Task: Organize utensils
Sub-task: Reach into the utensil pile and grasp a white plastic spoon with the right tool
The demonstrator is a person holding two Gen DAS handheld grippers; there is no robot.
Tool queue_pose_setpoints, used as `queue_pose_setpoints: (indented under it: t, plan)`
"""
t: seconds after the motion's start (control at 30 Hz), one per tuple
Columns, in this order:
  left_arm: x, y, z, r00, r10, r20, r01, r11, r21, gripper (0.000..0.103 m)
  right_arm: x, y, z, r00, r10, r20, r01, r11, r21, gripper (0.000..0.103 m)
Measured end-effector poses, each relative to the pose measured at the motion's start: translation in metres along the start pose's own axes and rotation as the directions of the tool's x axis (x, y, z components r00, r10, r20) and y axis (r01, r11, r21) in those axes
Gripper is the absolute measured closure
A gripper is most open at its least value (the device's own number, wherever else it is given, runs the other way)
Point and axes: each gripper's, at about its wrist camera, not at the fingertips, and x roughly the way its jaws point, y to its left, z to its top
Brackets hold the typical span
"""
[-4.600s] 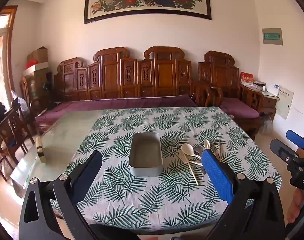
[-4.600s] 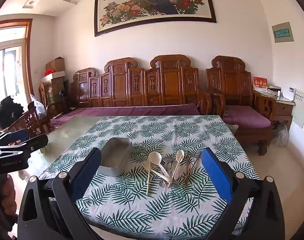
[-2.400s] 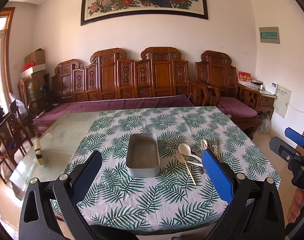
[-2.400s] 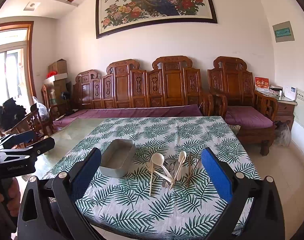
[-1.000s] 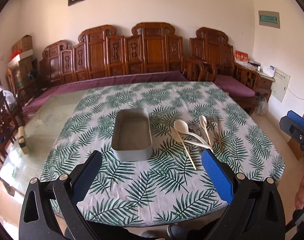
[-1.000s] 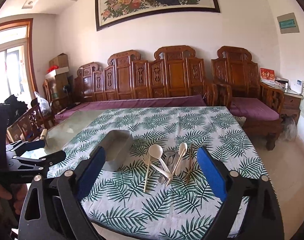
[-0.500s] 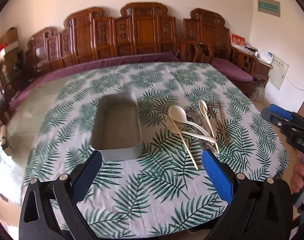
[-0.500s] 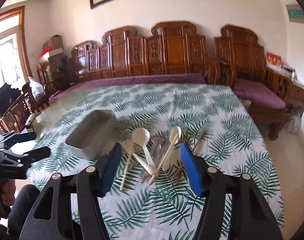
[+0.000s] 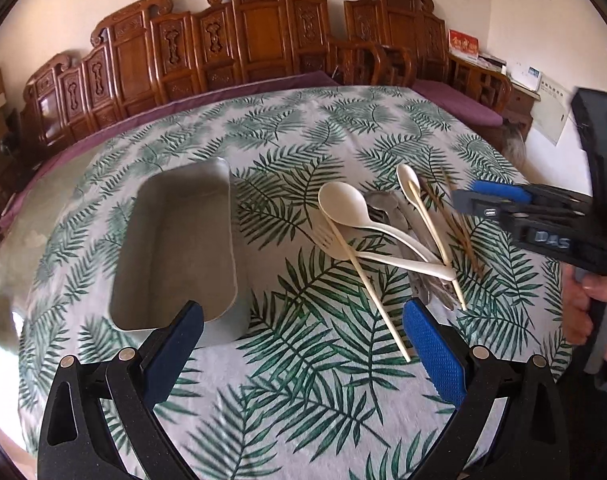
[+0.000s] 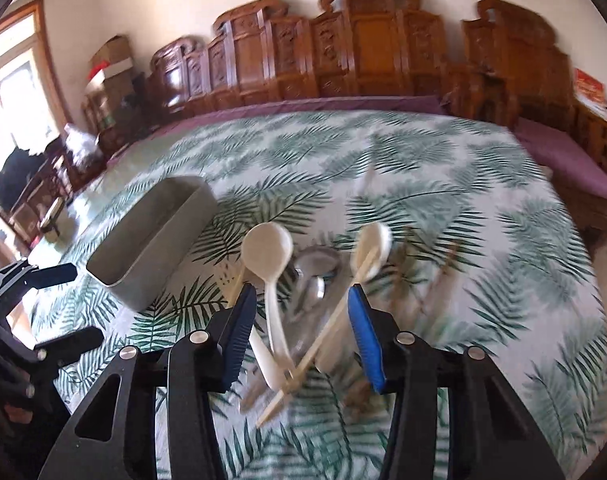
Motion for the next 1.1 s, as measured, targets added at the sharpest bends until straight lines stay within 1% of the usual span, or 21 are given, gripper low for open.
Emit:
queue_pose_setpoints:
  t: [0.07,0.13,0.17,0.23,0.3,0.37,0.47,0.5,0.53,0.57,0.6,0.67,0.7,0.77,0.9,1.0,1.1]
  plan:
    - [0.008,-0.002,-0.001,1.000,-0.003,-0.007,0.003,1.000,0.014,0.007,0.023,0.005,0.001,0.996,0.062,-0.058,-0.063,0.998,-0.015,0.057]
    - [0.015,-0.006,0.000,1.000,-0.010,-0.007,0.010,1.000,0.022,0.007,0.039,0.011,0.002,0.992,0.081,-0.101,-0.083,0.996,-0.023,0.059]
    - [0.017,-0.007,0.000,1.000,-0.012,-0.003,0.012,1.000,0.019,0.007,0.045,0.012,0.002,0.989,0.086,-0.117,-0.088,0.996,-0.018,0.061]
    - [0.020,-0.010,-0.001,1.000,-0.027,0.000,0.027,1.000,0.012,0.007,0.051,0.014,0.003,0.988,0.083,-0.127,-0.084,0.996,-0.004,0.062]
    - [0.023,-0.014,-0.004,0.999,-0.049,0.001,0.049,0.999,0.004,0.008,0.054,0.016,0.002,0.988,0.079,-0.134,-0.082,0.996,-0.023,0.062]
    - [0.027,-0.016,-0.007,0.997,-0.070,-0.010,0.070,0.998,0.001,0.014,0.058,0.015,0.000,0.987,0.057,-0.150,-0.063,0.998,-0.031,0.062]
    - [0.031,-0.018,-0.010,0.997,-0.079,-0.020,0.079,0.997,0.001,0.018,0.068,0.010,-0.007,0.980,0.024,-0.199,-0.034,0.998,-0.046,0.070]
    - [0.033,-0.018,-0.010,0.997,-0.080,-0.023,0.080,0.997,0.002,0.019,0.070,0.011,-0.009,0.978,0.017,-0.206,-0.029,0.998,-0.055,0.076]
    - [0.034,-0.019,-0.010,0.996,-0.082,-0.026,0.082,0.997,0.000,0.021,0.071,0.010,-0.010,0.976,0.014,-0.215,-0.027,0.998,-0.057,0.078]
    - [0.036,-0.019,-0.010,0.996,-0.087,-0.030,0.086,0.996,-0.003,0.021,0.071,0.010,-0.011,0.976,0.013,-0.219,-0.026,0.998,-0.056,0.085]
    - [0.038,-0.020,-0.010,0.995,-0.091,-0.033,0.091,0.996,-0.003,0.022,0.072,0.010,-0.011,0.974,0.006,-0.225,-0.020,0.998,-0.059,0.089]
    - [0.044,-0.023,-0.010,0.995,-0.096,-0.039,0.096,0.995,0.000,0.027,0.070,0.009,-0.011,0.977,0.004,-0.214,-0.018,0.998,-0.062,0.091]
    - [0.047,-0.024,-0.011,0.994,-0.099,-0.046,0.099,0.995,0.001,0.028,0.066,0.006,-0.010,0.979,0.009,-0.201,-0.019,0.999,-0.047,0.091]
    - [0.051,-0.026,-0.011,0.993,-0.106,-0.055,0.106,0.994,-0.004,0.034,0.061,0.003,-0.009,0.983,0.016,-0.180,-0.020,1.000,-0.020,0.091]
    - [0.057,-0.033,-0.005,0.991,-0.118,-0.063,0.118,0.993,-0.010,0.039,0.048,-0.003,-0.003,0.994,-0.009,-0.111,0.008,1.000,-0.007,0.093]
    - [0.064,-0.040,-0.001,0.990,-0.118,-0.084,0.117,0.993,-0.007,0.043,0.042,-0.009,0.001,0.997,-0.016,-0.076,0.016,1.000,0.007,0.095]
    - [0.075,-0.046,0.000,0.989,-0.097,-0.115,0.098,0.995,0.008,0.054,0.037,-0.011,0.005,0.999,-0.017,-0.045,0.017,1.000,0.002,0.098]
